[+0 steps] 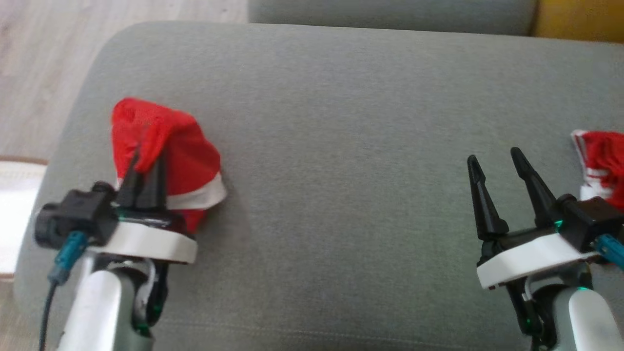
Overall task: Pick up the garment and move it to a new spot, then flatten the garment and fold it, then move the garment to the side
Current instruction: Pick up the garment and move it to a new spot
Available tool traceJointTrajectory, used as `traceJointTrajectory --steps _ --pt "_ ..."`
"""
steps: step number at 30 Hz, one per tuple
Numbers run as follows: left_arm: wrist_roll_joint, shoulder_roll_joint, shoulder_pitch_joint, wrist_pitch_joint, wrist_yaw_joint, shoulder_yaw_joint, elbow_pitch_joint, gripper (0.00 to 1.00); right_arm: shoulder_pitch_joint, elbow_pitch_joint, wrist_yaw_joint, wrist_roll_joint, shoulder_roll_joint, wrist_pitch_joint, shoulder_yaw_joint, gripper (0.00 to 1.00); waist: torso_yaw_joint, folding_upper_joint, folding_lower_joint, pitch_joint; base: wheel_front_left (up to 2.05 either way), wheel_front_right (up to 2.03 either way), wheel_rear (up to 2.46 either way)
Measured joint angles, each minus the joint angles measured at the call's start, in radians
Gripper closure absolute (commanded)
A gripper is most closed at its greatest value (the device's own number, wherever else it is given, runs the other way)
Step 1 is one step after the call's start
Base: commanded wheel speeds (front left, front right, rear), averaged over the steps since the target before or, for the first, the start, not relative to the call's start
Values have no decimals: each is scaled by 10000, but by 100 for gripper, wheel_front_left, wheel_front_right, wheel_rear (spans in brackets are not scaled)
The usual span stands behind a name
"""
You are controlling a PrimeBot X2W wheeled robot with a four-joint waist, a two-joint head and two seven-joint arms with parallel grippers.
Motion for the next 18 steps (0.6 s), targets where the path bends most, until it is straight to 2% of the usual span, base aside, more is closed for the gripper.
traceJointTrajectory --steps 5,11,18 --pt "0 -186 -98 173 -334 -600 -84 100 -19 -48 0 86 10 -42 102 0 -590 0 0 139 0 0 0" --pt "-6 -449 -1110 203 -746 -1448 -27 100 -105 -86 0 322 17 -257 205 0 -1715 0 0 538 0 0 0" --pt "-15 -725 -2201 205 -972 -2332 343 100 -319 -102 0 570 17 -610 159 0 -3086 0 0 1279 0 0 0"
